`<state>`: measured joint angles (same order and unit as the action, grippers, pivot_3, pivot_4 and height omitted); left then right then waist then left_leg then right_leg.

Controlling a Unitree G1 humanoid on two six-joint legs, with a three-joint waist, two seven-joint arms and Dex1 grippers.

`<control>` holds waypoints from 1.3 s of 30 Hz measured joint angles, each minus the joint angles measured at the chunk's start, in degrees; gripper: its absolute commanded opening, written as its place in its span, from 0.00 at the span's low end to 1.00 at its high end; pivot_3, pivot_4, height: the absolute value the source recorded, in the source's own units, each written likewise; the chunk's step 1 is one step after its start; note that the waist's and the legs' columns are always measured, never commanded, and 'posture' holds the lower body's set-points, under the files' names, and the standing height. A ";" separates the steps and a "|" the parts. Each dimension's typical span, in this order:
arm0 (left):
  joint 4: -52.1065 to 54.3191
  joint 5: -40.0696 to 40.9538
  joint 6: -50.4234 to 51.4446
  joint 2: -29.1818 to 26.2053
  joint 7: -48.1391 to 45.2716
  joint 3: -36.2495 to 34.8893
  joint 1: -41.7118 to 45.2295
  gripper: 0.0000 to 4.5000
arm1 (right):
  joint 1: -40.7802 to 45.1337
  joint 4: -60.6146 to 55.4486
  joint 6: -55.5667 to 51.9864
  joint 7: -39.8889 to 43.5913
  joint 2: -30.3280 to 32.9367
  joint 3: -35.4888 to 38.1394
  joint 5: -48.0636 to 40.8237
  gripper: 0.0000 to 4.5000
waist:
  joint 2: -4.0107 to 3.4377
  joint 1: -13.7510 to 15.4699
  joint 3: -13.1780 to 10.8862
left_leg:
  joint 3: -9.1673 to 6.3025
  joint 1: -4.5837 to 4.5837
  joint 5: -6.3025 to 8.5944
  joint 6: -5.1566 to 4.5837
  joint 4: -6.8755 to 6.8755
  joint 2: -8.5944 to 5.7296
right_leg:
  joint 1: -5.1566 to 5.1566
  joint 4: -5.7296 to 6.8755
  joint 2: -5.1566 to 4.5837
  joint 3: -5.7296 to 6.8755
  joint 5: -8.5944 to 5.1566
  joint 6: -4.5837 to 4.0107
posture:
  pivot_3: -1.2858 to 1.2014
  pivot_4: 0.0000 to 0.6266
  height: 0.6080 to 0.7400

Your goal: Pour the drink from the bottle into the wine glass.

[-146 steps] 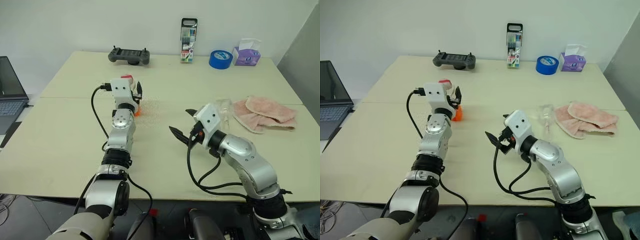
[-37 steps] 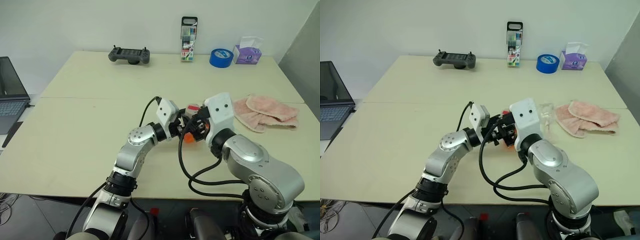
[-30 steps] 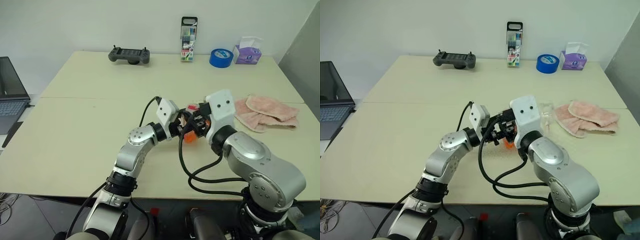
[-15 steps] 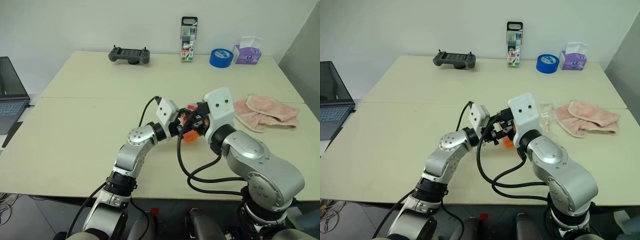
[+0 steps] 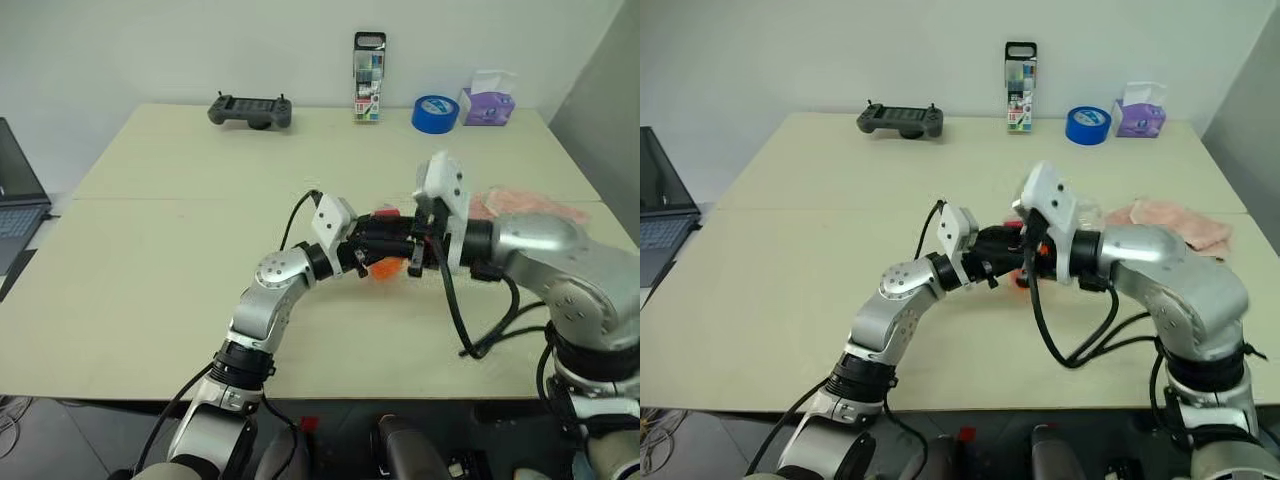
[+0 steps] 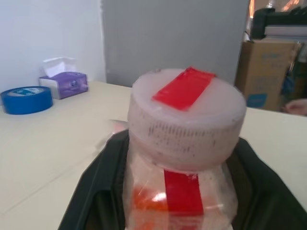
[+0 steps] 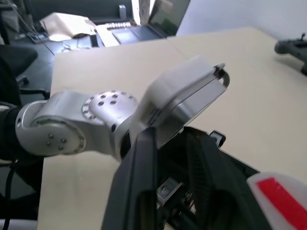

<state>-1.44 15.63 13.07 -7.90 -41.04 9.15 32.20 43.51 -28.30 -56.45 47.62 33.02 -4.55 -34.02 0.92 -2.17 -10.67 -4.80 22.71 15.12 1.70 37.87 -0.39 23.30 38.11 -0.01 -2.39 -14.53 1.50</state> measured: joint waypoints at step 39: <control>-2.23 -0.23 1.23 -0.28 -0.97 0.28 -0.10 0.48 | -9.04 -20.02 -20.64 -47.73 -15.53 -2.44 11.58 0.87 | -0.01 0.54 0.00 | 0.03 0.11 -0.06 0.11 0.02 -0.12 | 0.08 -0.02 -0.16 -0.11 0.00 0.00 | 0.52 0.24 1.00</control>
<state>-3.67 15.40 14.31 -8.18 -42.01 9.43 32.09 34.46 -48.32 -77.08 -0.12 17.48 -7.00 -22.44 0.91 -1.63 -10.67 -4.77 22.82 15.05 1.81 37.89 -0.52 23.38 38.09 -0.17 -2.50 -14.53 1.49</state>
